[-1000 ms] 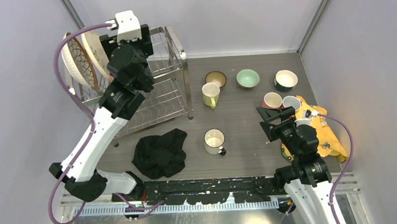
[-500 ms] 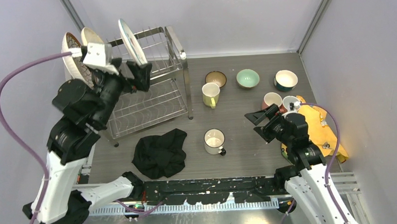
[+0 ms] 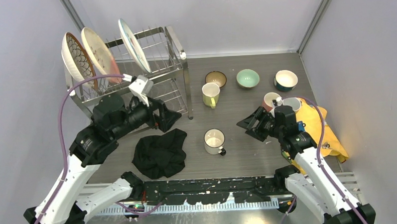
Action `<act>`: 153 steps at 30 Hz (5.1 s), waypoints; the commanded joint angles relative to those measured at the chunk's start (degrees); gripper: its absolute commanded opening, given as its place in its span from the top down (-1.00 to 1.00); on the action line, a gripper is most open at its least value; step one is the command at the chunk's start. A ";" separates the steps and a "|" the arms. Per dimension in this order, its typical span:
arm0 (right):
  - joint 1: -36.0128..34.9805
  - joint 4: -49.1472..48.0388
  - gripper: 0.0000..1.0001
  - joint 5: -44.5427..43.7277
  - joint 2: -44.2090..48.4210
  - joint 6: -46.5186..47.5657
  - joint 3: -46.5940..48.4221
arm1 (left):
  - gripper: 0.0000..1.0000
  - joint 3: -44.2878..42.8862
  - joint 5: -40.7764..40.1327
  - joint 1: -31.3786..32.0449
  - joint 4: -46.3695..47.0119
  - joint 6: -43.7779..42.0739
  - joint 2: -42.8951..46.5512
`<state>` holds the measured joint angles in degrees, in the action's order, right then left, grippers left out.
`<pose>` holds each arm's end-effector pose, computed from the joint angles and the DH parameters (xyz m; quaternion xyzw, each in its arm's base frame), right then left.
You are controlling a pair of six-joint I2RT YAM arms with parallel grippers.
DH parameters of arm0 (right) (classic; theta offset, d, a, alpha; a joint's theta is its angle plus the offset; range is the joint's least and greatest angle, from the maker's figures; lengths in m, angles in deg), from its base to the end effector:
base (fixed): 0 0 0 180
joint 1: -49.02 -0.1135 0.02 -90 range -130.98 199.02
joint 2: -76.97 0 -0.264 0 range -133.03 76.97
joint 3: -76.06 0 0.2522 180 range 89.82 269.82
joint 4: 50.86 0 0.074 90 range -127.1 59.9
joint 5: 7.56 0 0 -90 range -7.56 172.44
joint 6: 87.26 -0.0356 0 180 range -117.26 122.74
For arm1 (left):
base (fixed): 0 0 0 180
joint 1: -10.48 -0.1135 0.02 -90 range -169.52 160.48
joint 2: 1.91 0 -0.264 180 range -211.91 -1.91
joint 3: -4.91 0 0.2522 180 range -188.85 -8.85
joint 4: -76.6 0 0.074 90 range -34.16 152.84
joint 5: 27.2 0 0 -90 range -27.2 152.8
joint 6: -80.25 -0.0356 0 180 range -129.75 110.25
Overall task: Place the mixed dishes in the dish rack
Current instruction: Pick up the cup at the center of the board, then turn the cup upside down in the dish rack.
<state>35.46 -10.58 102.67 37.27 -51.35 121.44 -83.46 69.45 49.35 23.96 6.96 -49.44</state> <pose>0.1490 0.0486 0.2461 0.2253 0.8460 0.3839 0.2936 0.1061 -0.0908 0.4508 0.1848 0.7533 -0.3334 0.5360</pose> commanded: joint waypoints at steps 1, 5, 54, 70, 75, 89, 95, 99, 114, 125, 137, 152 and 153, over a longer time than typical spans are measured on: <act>-5.63 -2.27 -0.34 -2.22 -3.92 3.96 4.66 | -0.78 2.34 7.99 -0.16 0.43 0.44 4.13; -17.56 -2.00 -0.33 -10.81 -9.68 6.82 8.51 | -0.85 6.03 8.68 -0.20 0.16 0.87 6.65; -30.82 -13.43 -0.03 -10.90 -33.19 10.79 15.04 | -0.40 25.09 8.05 1.13 9.68 10.62 -2.02; -30.84 -4.70 -0.99 -29.79 -9.21 3.61 7.88 | -0.25 29.07 -15.52 14.56 19.84 22.34 -16.12; -30.82 -4.55 -0.99 -29.46 -5.99 1.60 5.68 | -0.19 29.00 -16.21 14.94 22.51 23.91 -20.67; -30.83 -7.78 -0.99 -26.74 -6.94 -0.96 2.99 | 0.31 28.41 -14.43 16.94 25.50 23.89 -28.70; -30.83 -8.84 -0.99 -23.54 -7.17 -1.97 3.04 | 0.85 29.75 -15.79 16.94 26.39 23.29 -26.44; -30.84 -8.72 -0.99 -21.15 -5.59 -3.00 2.33 | 1.00 31.24 -16.79 16.94 27.73 22.71 -23.50; -30.80 -19.50 -0.49 -1.27 2.85 -14.19 -3.98 | 1.00 47.04 -23.95 16.94 55.72 18.71 -1.17; -30.82 -41.47 -0.53 3.56 -2.50 -28.80 -9.23 | 1.00 47.11 -24.45 16.94 60.04 13.85 5.97; -30.78 -75.88 -0.02 7.73 -15.29 -43.14 -11.13 | 1.00 48.33 -21.66 16.94 69.56 12.04 7.20; -30.82 -102.99 0.16 8.88 -23.77 -53.51 -9.23 | 1.00 51.42 -19.37 16.94 75.71 12.39 8.07; -30.82 -103.45 0.18 8.83 -23.91 -53.64 -9.25 | 1.00 51.59 -19.24 16.94 75.79 12.45 8.07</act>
<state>4.86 -100.65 111.35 13.79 -101.90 109.00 -32.38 46.99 65.53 93.56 19.38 -41.79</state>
